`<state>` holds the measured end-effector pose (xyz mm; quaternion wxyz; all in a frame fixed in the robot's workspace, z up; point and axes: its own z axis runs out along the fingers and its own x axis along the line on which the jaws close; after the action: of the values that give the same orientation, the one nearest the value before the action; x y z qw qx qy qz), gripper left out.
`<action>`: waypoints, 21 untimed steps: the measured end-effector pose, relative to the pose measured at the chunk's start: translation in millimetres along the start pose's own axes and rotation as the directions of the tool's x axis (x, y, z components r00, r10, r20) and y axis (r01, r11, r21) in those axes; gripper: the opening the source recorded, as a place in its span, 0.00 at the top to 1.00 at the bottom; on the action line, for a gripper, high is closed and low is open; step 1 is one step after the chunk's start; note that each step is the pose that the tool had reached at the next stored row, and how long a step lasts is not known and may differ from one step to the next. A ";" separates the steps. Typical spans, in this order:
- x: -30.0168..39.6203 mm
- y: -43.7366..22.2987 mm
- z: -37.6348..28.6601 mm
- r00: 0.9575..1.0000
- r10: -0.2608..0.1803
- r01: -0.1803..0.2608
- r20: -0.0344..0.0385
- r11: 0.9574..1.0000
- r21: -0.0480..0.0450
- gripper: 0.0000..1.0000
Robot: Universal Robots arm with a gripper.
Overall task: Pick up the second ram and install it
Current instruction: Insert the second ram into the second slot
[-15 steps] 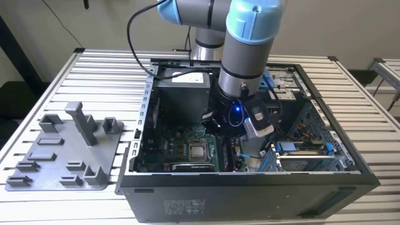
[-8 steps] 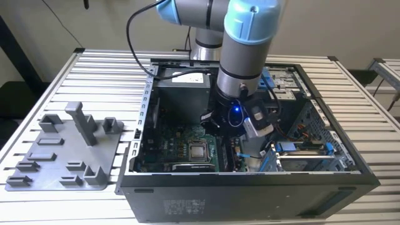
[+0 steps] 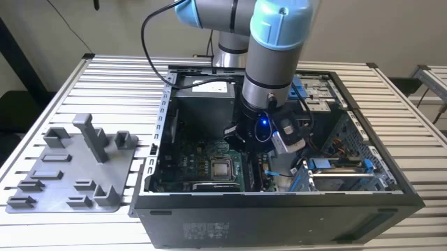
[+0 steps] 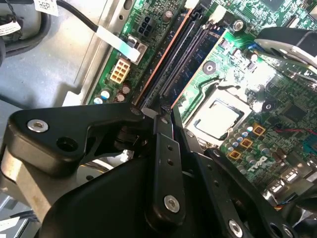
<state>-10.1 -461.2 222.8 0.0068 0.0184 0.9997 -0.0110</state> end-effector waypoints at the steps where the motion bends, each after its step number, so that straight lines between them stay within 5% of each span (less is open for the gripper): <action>1: 0.0 0.0 0.5 1.000 0.000 0.000 0.000 1.000 0.000 0.85; 21: 1.5 0.2 1.8 1.000 -0.002 0.002 0.000 1.000 0.001 0.85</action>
<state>-11.7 -461.0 221.0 0.0068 0.0176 0.9998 -0.0114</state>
